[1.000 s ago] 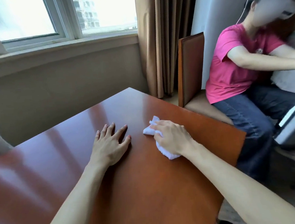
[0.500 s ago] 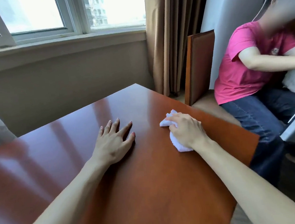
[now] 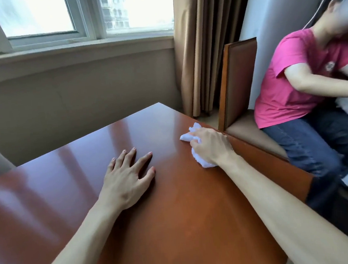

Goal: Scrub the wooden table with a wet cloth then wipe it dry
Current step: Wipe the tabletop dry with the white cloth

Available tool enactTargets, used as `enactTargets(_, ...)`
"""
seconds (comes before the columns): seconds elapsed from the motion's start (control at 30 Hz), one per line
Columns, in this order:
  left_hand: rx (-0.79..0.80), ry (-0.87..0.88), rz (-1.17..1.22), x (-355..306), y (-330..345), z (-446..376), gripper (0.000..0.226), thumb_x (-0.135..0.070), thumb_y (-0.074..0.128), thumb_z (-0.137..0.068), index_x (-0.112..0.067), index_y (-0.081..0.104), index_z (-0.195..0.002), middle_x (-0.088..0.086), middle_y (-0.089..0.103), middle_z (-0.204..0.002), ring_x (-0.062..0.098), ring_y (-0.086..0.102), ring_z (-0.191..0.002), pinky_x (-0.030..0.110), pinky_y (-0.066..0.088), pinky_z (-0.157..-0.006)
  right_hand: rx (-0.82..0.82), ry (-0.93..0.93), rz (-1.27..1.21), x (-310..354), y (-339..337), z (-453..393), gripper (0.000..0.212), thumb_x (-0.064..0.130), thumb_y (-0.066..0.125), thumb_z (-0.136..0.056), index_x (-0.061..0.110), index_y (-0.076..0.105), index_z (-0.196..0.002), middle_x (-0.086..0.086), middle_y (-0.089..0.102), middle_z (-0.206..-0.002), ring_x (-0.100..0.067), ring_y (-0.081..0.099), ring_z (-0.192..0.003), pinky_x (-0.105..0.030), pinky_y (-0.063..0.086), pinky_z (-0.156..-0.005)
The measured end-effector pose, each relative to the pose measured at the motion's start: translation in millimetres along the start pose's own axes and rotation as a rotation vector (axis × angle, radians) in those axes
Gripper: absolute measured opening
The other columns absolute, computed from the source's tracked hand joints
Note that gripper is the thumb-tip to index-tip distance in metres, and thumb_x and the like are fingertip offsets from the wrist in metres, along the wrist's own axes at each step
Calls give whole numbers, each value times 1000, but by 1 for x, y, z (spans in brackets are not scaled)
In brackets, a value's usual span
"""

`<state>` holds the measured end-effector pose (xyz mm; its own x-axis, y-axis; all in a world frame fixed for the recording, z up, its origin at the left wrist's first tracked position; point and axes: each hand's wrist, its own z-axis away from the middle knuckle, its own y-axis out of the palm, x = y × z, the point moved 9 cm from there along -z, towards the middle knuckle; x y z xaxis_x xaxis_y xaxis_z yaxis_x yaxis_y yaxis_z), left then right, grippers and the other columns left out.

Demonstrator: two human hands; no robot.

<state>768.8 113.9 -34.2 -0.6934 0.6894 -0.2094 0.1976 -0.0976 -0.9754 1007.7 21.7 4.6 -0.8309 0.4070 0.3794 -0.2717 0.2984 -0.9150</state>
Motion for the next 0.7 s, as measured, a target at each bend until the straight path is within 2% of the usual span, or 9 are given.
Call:
enactTargets(0.13, 14, 2, 11, -1, 1, 1, 76, -75, 7, -83, -53, 21, -154, -1, 14, -168, 21, 5, -155, 44, 4, -125, 23, -108, 45, 34, 3, 113, 45, 32, 43, -97, 39, 57, -139, 22, 42, -156, -7, 40, -141, -31, 34, -111)
enactTargets(0.23, 38, 10, -7, 0, 2, 2, 69, -73, 12, -89, -52, 19, -155, 0, 12, -169, 23, 5, -156, 46, 4, -126, -8, -146, 22, 51, 5, 182, 58, 40, 30, -89, 35, 61, -138, 22, 45, -154, -3, 37, -142, -31, 26, -121)
enactTargets(0.3, 45, 17, -20, -1, 3, 2, 63, -69, 16, -96, -51, 17, -156, 1, 11, -169, 24, 5, -156, 46, 4, -126, -22, -123, -8, 49, 6, 196, 63, 42, 25, -85, 37, 62, -135, 24, 47, -152, -2, 38, -142, -32, 26, -122)
enactTargets(0.47, 43, 16, 3, 0, 3, 5, 79, -75, 4, -81, -52, 17, -156, 1, 10, -169, 23, 3, -156, 45, 3, -126, -25, -30, 17, 29, -6, 149, 42, 30, 47, -97, 43, 61, -134, 23, 47, -152, -6, 42, -139, -27, 33, -110)
enactTargets(0.6, 5, 25, -1, 0, 2, 5, 76, -74, 5, -82, -54, 17, -154, -2, 11, -169, 20, 3, -156, 42, 3, -126, -63, 74, -8, -22, -11, 55, 42, 31, 41, -96, 53, 68, -120, 18, 48, -153, -11, 43, -141, -33, 39, -106)
enactTargets(0.7, -27, 8, 1, 3, 2, 1, 67, -72, 9, -86, -59, 17, -152, -8, 11, -168, 14, 2, -155, 38, 3, -126, -91, 145, 60, -52, -7, -21, 44, 32, 39, -94, 52, 69, -120, 15, 52, -150, -21, 54, -131, -39, 43, -101)
